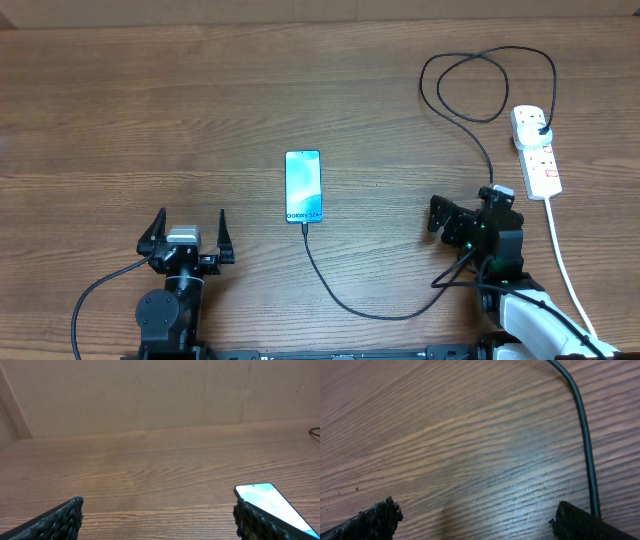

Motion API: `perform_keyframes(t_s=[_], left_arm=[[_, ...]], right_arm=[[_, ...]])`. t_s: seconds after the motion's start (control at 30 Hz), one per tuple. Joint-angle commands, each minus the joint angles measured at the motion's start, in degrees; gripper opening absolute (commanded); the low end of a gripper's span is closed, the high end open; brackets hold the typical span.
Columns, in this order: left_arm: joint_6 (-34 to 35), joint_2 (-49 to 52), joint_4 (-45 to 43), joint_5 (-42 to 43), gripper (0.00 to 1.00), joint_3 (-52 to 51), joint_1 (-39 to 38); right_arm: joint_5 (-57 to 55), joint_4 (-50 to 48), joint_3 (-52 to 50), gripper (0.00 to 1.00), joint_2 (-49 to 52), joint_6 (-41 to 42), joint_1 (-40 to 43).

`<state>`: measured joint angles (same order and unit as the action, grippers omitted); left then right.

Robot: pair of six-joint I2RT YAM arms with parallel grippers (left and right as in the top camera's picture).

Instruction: Plug charger to phone and switch on socket

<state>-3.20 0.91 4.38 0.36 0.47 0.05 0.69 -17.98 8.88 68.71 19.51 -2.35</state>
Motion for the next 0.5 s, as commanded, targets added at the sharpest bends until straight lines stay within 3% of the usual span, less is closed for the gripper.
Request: perform_keyframes(t_s=[0.0, 0.47], left_arm=[[-0.70, -0.66, 0.04, -0.46, 1.00, -0.20, 0.39], [-0.70, -0.66, 0.07, -0.46, 1.00, -0.20, 0.42]], right_arm=[[0.55, -0.42, -0.79, 1.00, -0.83, -0.04, -0.28], [0.55, -3.43, -5.25, 1.00, -4.04, -0.04, -0.28]])
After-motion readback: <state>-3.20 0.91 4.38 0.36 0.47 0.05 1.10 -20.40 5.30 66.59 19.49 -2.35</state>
